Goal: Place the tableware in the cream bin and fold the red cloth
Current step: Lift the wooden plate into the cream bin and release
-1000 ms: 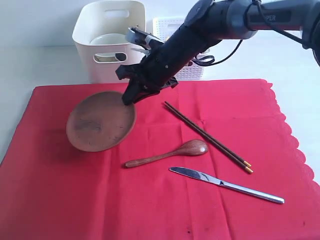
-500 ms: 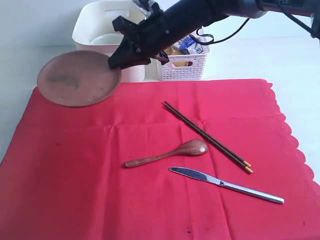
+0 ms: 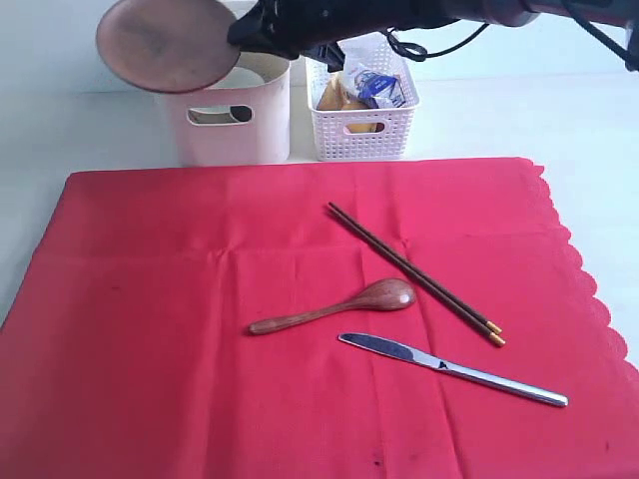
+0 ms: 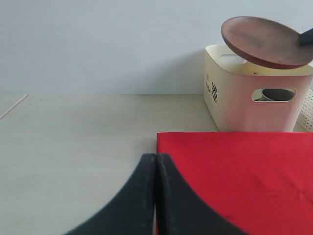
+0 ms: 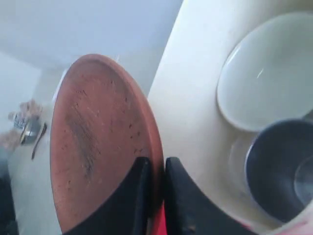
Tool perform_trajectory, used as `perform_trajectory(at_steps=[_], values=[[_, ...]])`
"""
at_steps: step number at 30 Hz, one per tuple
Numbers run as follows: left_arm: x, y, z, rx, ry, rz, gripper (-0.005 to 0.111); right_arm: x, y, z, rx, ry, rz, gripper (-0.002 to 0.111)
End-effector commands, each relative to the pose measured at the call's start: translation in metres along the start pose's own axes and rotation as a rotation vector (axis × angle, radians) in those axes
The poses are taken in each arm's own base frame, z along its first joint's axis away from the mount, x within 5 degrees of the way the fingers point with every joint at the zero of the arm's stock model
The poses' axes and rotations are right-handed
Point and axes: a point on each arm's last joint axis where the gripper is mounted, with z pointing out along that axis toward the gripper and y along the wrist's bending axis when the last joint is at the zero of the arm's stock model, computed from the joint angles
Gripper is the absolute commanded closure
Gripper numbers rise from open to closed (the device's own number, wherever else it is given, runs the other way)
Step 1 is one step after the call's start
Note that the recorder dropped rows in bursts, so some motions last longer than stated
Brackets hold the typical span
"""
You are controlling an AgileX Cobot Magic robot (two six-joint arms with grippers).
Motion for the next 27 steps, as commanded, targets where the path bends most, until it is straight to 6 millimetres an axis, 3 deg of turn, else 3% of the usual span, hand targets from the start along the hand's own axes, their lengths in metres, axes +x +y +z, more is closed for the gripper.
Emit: perform_trajectory(at_steps=[1, 7, 15, 19, 22, 27], values=[[-0.001, 0.0, -0.001, 0.004, -0.012, -0.001, 0.106, -0.022, -0.002, -0.007, 0.068, -0.198, 0.027, 0.108], [-0.001, 0.0, -0.001, 0.004, -0.012, -0.001, 0.106, -0.03, -0.008, -0.008, 0.125, -0.289, 0.031, 0.108], [-0.001, 0.0, -0.001, 0.004, -0.012, -0.001, 0.106, -0.017, -0.037, 0.01, 0.171, -0.257, 0.061, 0.108], [-0.001, 0.0, -0.001, 0.004, -0.012, -0.001, 0.106, -0.017, -0.041, 0.011, 0.187, -0.27, 0.061, 0.108], [-0.001, 0.0, -0.001, 0.004, -0.012, -0.001, 0.106, -0.018, -0.041, 0.01, 0.193, -0.275, 0.056, 0.101], [-0.001, 0.0, -0.001, 0.004, -0.012, -0.001, 0.106, -0.018, -0.042, 0.01, 0.197, -0.272, 0.036, 0.078]])
